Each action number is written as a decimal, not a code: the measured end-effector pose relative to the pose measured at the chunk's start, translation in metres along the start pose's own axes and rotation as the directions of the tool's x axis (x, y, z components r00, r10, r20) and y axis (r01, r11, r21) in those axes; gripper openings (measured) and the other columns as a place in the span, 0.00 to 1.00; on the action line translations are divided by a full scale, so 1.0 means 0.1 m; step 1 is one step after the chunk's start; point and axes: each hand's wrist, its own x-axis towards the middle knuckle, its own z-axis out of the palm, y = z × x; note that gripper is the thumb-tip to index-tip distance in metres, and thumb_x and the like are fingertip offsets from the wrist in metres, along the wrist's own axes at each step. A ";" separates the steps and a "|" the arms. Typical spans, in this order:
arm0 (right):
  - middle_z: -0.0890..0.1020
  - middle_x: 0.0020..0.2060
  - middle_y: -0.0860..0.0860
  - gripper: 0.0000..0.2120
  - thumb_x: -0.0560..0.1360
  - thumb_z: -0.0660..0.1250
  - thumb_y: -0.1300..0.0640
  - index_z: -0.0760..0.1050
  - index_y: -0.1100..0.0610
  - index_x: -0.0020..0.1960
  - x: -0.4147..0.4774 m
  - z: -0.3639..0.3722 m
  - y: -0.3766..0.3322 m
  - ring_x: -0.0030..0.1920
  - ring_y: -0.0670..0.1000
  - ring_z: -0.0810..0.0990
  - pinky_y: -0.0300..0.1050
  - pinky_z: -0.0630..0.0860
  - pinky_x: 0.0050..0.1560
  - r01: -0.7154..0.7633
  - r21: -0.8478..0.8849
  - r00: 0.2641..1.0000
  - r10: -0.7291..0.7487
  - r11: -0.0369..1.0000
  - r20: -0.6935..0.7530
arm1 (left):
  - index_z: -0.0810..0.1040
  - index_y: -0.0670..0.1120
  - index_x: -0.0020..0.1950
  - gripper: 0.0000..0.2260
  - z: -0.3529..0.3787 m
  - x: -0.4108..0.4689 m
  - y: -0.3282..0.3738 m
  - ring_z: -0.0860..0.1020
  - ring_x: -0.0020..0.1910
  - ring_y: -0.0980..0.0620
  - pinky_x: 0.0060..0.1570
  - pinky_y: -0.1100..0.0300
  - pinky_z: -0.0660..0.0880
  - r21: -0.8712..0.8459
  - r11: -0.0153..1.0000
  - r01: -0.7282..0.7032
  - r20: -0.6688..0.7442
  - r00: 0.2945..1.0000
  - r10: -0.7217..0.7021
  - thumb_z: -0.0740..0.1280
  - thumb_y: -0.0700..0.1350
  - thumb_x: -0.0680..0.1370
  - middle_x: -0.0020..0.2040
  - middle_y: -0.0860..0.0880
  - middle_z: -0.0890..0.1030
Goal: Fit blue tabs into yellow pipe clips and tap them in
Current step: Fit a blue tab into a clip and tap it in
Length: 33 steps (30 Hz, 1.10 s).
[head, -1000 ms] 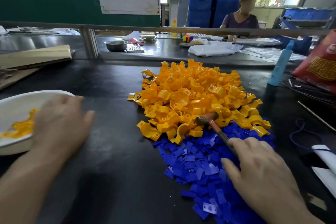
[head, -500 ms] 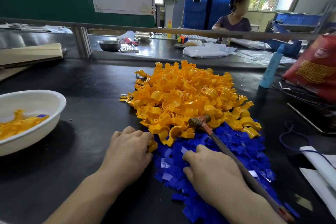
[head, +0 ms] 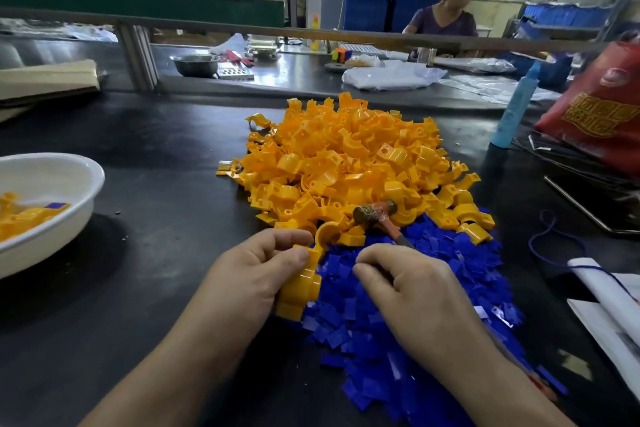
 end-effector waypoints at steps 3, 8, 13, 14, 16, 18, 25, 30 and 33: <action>0.81 0.36 0.42 0.06 0.76 0.65 0.52 0.77 0.42 0.43 0.00 0.00 -0.01 0.35 0.48 0.80 0.42 0.78 0.31 -0.156 0.251 0.987 0.139 0.955 0.083 | 0.84 0.55 0.48 0.16 -0.01 -0.01 -0.03 0.84 0.42 0.49 0.33 0.59 0.78 -0.112 0.991 0.070 -0.012 0.997 -0.072 0.74 0.54 0.61 0.44 0.51 0.85; 0.83 0.32 0.53 0.11 0.76 0.66 0.62 0.78 0.48 0.52 0.01 -0.04 -0.03 0.30 0.49 0.81 0.39 0.79 0.32 -0.310 0.610 0.951 0.245 0.729 0.191 | 0.81 0.46 0.55 0.26 0.03 -0.02 0.01 0.84 0.39 0.48 0.31 0.58 0.78 -0.222 0.969 0.106 0.067 0.993 -0.094 0.76 0.47 0.58 0.46 0.43 0.85; 0.84 0.36 0.54 0.08 0.76 0.66 0.60 0.79 0.47 0.49 -0.02 -0.06 -0.14 0.34 0.53 0.83 0.43 0.81 0.35 -0.243 0.686 0.970 0.154 0.686 0.189 | 0.79 0.45 0.56 0.23 0.09 -0.06 -0.02 0.85 0.39 0.50 0.32 0.64 0.77 -0.196 0.979 0.052 0.104 0.994 -0.032 0.75 0.44 0.61 0.45 0.45 0.86; 0.83 0.36 0.51 0.08 0.77 0.66 0.58 0.79 0.45 0.48 -0.04 -0.05 -0.16 0.34 0.51 0.82 0.41 0.80 0.34 -0.209 0.644 0.977 0.128 0.736 0.171 | 0.79 0.45 0.56 0.23 0.10 -0.06 -0.02 0.85 0.40 0.49 0.33 0.64 0.78 -0.194 0.980 0.052 0.123 0.992 -0.029 0.75 0.44 0.62 0.46 0.44 0.86; 0.82 0.37 0.45 0.07 0.77 0.66 0.55 0.78 0.42 0.47 -0.05 -0.03 -0.18 0.35 0.45 0.80 0.35 0.77 0.34 -0.141 0.549 0.989 0.092 0.824 0.117 | 0.79 0.45 0.56 0.23 0.11 -0.08 -0.02 0.86 0.43 0.47 0.34 0.63 0.79 -0.184 0.982 0.048 0.154 0.988 -0.020 0.76 0.45 0.62 0.47 0.43 0.86; 0.79 0.38 0.42 0.06 0.76 0.66 0.53 0.78 0.42 0.47 -0.05 -0.03 -0.18 0.38 0.41 0.79 0.32 0.74 0.35 -0.096 0.498 0.995 0.077 0.862 0.060 | 0.81 0.46 0.55 0.25 0.13 -0.08 -0.01 0.86 0.43 0.46 0.33 0.63 0.78 -0.173 0.984 0.035 0.162 0.987 -0.007 0.77 0.48 0.59 0.46 0.43 0.86; 0.79 0.46 0.41 0.08 0.74 0.69 0.54 0.78 0.42 0.50 -0.06 0.01 -0.15 0.48 0.42 0.79 0.35 0.78 0.43 -0.078 0.542 0.997 0.073 0.837 0.030 | 0.84 0.53 0.46 0.16 0.18 -0.12 -0.01 0.85 0.43 0.45 0.35 0.57 0.79 -0.215 0.976 0.032 0.146 0.989 0.000 0.74 0.57 0.61 0.47 0.43 0.86; 0.83 0.47 0.46 0.10 0.69 0.70 0.50 0.79 0.42 0.50 -0.03 0.02 -0.12 0.47 0.47 0.83 0.39 0.80 0.42 -0.234 0.747 0.972 0.141 0.623 0.187 | 0.84 0.53 0.47 0.16 0.18 -0.13 -0.01 0.85 0.46 0.41 0.37 0.55 0.79 -0.222 0.975 0.026 0.136 0.991 0.005 0.74 0.56 0.63 0.48 0.41 0.85; 0.84 0.46 0.48 0.11 0.66 0.69 0.49 0.81 0.44 0.49 -0.02 0.01 -0.10 0.47 0.49 0.83 0.43 0.81 0.44 -0.274 0.772 0.960 0.123 0.573 0.250 | 0.84 0.53 0.47 0.12 0.18 -0.14 -0.01 0.85 0.47 0.40 0.38 0.54 0.80 -0.215 0.976 0.026 0.142 0.990 0.005 0.72 0.53 0.66 0.49 0.41 0.85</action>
